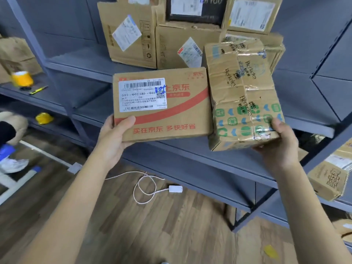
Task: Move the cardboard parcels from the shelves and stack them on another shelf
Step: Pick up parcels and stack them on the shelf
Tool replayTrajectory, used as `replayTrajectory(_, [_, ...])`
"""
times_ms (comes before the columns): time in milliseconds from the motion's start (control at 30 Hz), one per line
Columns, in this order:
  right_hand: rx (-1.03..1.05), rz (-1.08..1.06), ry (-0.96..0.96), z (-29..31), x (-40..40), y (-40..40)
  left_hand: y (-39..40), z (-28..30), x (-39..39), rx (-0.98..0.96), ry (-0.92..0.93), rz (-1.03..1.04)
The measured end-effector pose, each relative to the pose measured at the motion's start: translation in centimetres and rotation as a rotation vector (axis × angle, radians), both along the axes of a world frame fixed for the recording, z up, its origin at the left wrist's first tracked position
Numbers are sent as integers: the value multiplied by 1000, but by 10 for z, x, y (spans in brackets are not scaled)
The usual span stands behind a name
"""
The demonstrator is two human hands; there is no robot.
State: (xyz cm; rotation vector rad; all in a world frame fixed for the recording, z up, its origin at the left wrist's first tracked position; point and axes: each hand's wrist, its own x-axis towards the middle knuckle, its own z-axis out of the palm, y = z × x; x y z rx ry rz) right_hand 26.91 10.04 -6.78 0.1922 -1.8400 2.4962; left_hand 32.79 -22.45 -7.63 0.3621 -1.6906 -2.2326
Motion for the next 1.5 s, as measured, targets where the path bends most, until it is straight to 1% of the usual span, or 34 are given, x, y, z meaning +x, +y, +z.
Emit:
replayTrajectory(133, [-12, -131, 53, 19, -10, 11, 5, 14, -49, -13, 63, -143])
replayTrajectory(233, [-23, -285, 67, 26, -12, 25, 17, 18, -85, 14, 52, -257])
replayTrajectory(300, [-21, -445, 55, 31, -11, 31, 23, 19, -107, 41, 43, -317])
replayTrajectory(400, [30, -692, 103, 42, -12, 39, 23, 16, -134, 52, 38, -384])
replayTrajectory(467, [183, -851, 105, 47, -18, 42, 17, 13, -151, 63, 37, -418])
replayTrajectory(567, [498, -1027, 20, 41, -36, 43, 3, 9, -174, 81, 27, -430])
replayTrajectory(667, [914, -1198, -84, 42, -57, 26, -16, 9, -196, 92, 25, -438])
replayTrajectory(700, [987, -1236, -85, 45, -66, 24, -22, 10, -201, 94, 23, -435])
replayTrajectory(733, [996, -1279, -79, 47, -75, 26, -28, 10, -207, 98, 23, -432])
replayTrajectory(800, [939, -1359, -72, 53, -87, 40, -36, 10, -216, 93, 24, -436])
replayTrajectory(900, [796, -1367, -74, 48, -94, 75, -38, 11, -224, 81, 29, -460])
replayTrajectory(967, [786, -1355, -71, 43, -96, 93, -34, 11, -227, 81, 28, -461])
replayTrajectory(1033, [810, -1435, -78, 43, -98, 94, -28, 10, -229, 86, 22, -458])
replayTrajectory(1100, [922, -1479, 19, 47, -97, 72, -21, 10, -229, 103, 24, -462])
replayTrajectory(1167, [1103, -1448, 106, 47, -97, 42, -15, 8, -230, 108, 30, -469])
replayTrajectory(1267, [1285, -1390, 117, 41, -103, 21, -8, 5, -230, 96, 35, -489])
replayTrajectory(1400, [1425, -1317, 88, 39, -114, 26, -3, 2, -228, 63, 56, -496])
replayTrajectory(1467, [1496, -1291, 139, 36, -114, 23, -1, 2, -228, 59, 55, -497])
replayTrajectory(1500, [1523, -1293, 209, 32, -113, 21, -1, 1, -226, 60, 51, -502])
